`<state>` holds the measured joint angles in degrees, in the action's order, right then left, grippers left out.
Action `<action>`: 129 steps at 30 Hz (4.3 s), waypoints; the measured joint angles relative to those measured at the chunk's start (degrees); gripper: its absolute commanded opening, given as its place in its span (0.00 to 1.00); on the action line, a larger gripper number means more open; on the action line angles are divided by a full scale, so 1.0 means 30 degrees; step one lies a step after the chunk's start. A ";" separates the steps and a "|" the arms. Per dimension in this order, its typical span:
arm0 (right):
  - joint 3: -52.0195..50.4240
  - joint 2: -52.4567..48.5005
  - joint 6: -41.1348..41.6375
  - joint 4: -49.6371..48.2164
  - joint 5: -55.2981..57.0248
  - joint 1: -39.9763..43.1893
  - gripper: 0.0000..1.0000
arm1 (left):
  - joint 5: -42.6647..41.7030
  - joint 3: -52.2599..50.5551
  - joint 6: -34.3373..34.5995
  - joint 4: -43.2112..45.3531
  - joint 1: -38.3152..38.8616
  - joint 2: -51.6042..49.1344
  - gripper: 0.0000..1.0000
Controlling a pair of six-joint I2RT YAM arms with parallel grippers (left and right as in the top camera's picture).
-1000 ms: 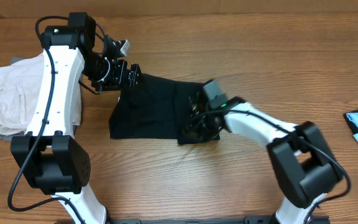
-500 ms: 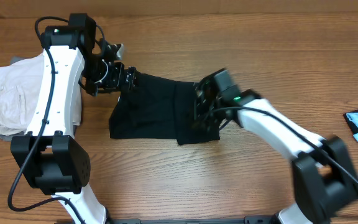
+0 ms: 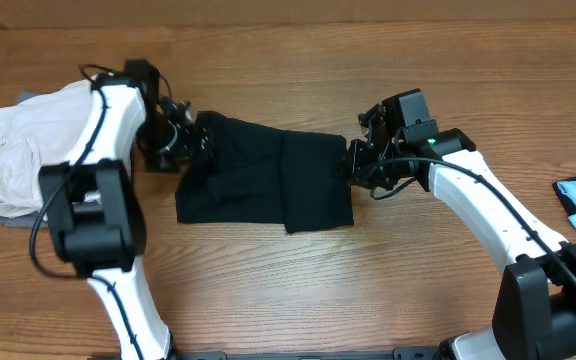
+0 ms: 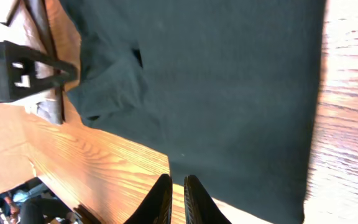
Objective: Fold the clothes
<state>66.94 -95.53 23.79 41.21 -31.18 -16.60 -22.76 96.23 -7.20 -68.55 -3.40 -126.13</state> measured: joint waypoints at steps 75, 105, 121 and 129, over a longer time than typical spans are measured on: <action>0.0000 0.0000 -0.0459 0.1341 0.3198 0.0007 0.24 | -0.3636 0.1668 -0.4830 -0.1326 0.0007 -0.0211 0.27; 0.0000 0.0000 -0.0452 0.1610 0.3534 0.0000 0.28 | -0.2594 -0.0350 -0.4641 -0.2455 0.0721 -0.0204 0.04; 0.0000 0.0000 -0.0510 0.1566 0.3563 0.0000 0.29 | -0.3315 0.3657 -0.3985 -0.1122 0.0612 -0.0138 0.15; 0.0000 0.0000 -0.0503 0.1596 0.3759 0.0007 0.29 | -0.1333 0.3657 -0.3716 -0.1923 0.0641 -0.0138 0.29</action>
<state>66.94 -95.53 22.28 46.00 -19.90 -16.58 -26.76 107.20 -18.35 -74.32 -1.48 -126.54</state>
